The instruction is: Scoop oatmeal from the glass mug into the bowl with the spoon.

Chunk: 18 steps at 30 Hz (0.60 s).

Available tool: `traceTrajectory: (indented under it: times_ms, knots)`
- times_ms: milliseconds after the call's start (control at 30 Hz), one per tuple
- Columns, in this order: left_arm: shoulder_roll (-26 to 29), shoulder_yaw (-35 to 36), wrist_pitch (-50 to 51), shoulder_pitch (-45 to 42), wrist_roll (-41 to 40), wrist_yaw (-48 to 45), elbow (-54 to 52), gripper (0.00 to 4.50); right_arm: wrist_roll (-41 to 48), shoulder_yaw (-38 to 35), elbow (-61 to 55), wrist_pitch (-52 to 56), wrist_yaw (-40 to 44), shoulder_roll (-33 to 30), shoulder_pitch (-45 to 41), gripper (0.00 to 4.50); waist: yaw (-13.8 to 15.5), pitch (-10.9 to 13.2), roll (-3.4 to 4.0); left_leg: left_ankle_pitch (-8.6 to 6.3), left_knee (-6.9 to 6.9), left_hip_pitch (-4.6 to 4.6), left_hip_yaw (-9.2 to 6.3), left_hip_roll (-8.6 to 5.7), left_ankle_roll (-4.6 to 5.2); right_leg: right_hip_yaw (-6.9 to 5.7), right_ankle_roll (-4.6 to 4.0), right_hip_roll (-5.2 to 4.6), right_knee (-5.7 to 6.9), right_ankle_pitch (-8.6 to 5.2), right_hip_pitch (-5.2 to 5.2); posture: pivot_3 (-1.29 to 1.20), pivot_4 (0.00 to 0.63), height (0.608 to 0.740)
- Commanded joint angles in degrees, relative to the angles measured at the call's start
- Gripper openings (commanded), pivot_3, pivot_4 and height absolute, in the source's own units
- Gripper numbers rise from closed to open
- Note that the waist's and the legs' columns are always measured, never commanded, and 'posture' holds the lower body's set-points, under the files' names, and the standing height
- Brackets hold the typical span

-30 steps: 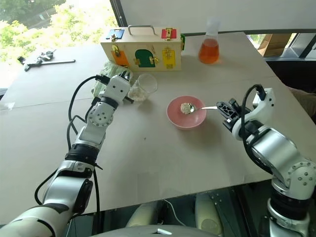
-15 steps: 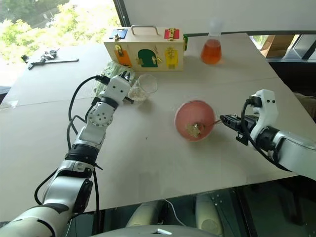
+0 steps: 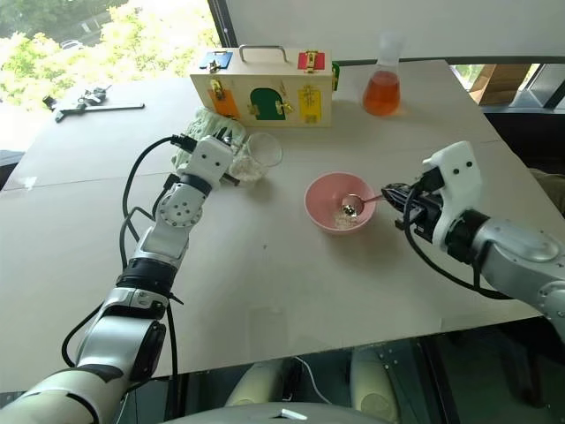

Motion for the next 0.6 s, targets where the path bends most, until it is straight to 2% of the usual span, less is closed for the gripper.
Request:
traceTrajectory:
  times_ms: [33, 233, 367, 467, 600]
  knots:
    - [0.74, 1.04, -0.32, 0.34, -0.42, 0.27, -2.84, 0.05, -13.6, 1.45, -3.5, -7.59, 8.65, -1.52, 1.75, 0.0, -0.02, -0.01, -0.01, 0.0, 0.0, 0.0, 0.0, 0.0, 0.0, 0.0, 0.0, 0.01, 0.0, 0.0, 0.0, 0.0, 0.15, 0.74]
    - [0.74, 1.14, -0.37, 0.37, -0.56, 0.26, -2.82, 0.05, -35.05, 3.89, -1.3, -21.54, 16.84, -1.0, 4.3, 0.0, 0.0, -0.02, -0.04, 0.0, 0.06, 0.01, 0.01, -0.01, -0.01, 0.01, 0.0, 0.05, 0.02, 0.0, 0.0, 0.0, 0.15, 0.74]
    - [0.69, 1.19, -0.49, 0.32, -0.66, 0.29, -2.72, 0.05, -44.74, 4.61, 1.37, -29.16, 19.87, 0.42, 4.32, 0.0, 0.01, -0.03, -0.07, 0.0, 0.07, 0.01, 0.0, -0.01, -0.01, 0.01, 0.0, 0.05, 0.02, 0.0, 0.0, 0.0, 0.15, 0.74]
    - [0.77, 1.28, -0.6, 0.36, -0.75, 0.28, -2.63, 0.05, -43.42, 3.4, 2.36, -28.07, 21.18, 3.38, 5.12, 0.0, 0.01, -0.05, -0.14, 0.0, 0.07, 0.01, 0.0, -0.01, -0.02, 0.01, 0.0, 0.05, 0.02, 0.0, 0.0, 0.0, 0.15, 0.74]
    - [0.77, 1.31, -0.66, 0.38, -0.76, 0.35, -2.54, 0.05, -30.71, -2.46, 3.11, -17.39, 15.5, 12.79, 2.59, 0.0, -0.02, -0.04, -0.22, 0.0, 0.1, 0.01, -0.03, 0.0, -0.02, 0.02, 0.0, 0.01, 0.04, 0.0, 0.01, 0.0, 0.15, 0.74]
